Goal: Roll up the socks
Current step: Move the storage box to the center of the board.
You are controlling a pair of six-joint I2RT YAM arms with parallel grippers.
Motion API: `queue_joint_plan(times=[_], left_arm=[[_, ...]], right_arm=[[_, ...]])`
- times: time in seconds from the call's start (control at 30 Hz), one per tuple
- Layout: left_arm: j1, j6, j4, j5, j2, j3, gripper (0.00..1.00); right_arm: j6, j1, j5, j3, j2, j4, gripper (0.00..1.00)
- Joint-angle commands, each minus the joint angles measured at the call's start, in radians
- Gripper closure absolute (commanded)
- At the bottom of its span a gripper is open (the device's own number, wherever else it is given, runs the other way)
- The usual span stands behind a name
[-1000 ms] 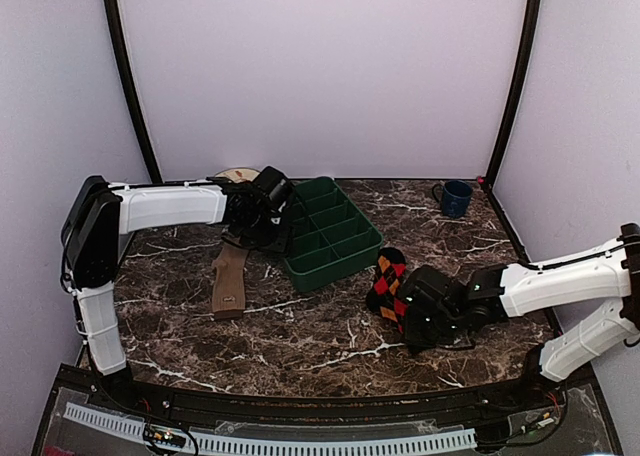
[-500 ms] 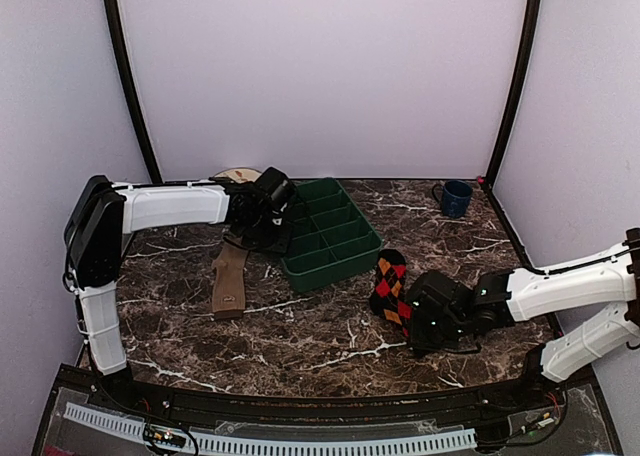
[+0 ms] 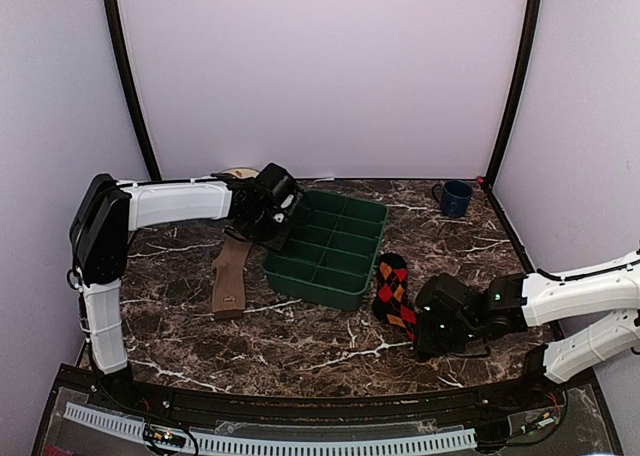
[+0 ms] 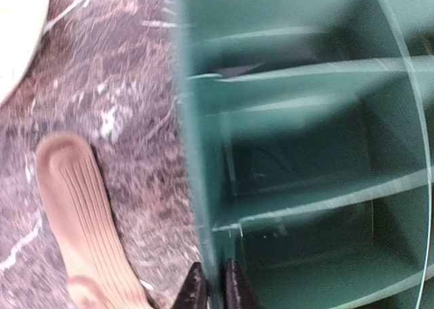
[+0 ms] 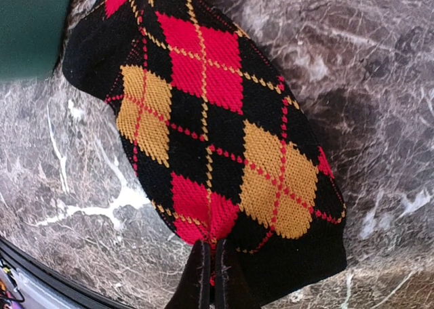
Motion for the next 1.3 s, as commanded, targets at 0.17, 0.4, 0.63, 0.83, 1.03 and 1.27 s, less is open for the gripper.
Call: queue_joint_plan(times=[0.17,0.4,0.63,0.83,1.03,1.27], left_arm=[[0.062,0.296,0.087,-0.011,0.109,0.193,0.94],[0.151,0.368,0.161,0.011,0.217,0.342,0.95],[0.174,0.538,0.317,0.065,0.341,0.405,0.95],[0.177,0.669,0.382,0.181,0.444,0.464,0.95],[0.198,0.751,0.414,0.221,0.477,0.476,0.94],[0.251,0.715,0.413,0.228,0.453,0.478,0.37]], right_arm=[[0.061,0.071,0.005,-0.034,0.007,0.016,1.00],[0.045,0.107,-0.025,-0.007,0.081,0.089,1.00],[-0.047,0.111,-0.055,0.106,0.220,0.114,1.00],[-0.101,0.109,-0.069,0.205,0.315,0.142,1.00],[-0.137,0.099,-0.108,0.267,0.434,0.214,1.00],[-0.183,0.080,-0.139,0.342,0.544,0.275,1.00]])
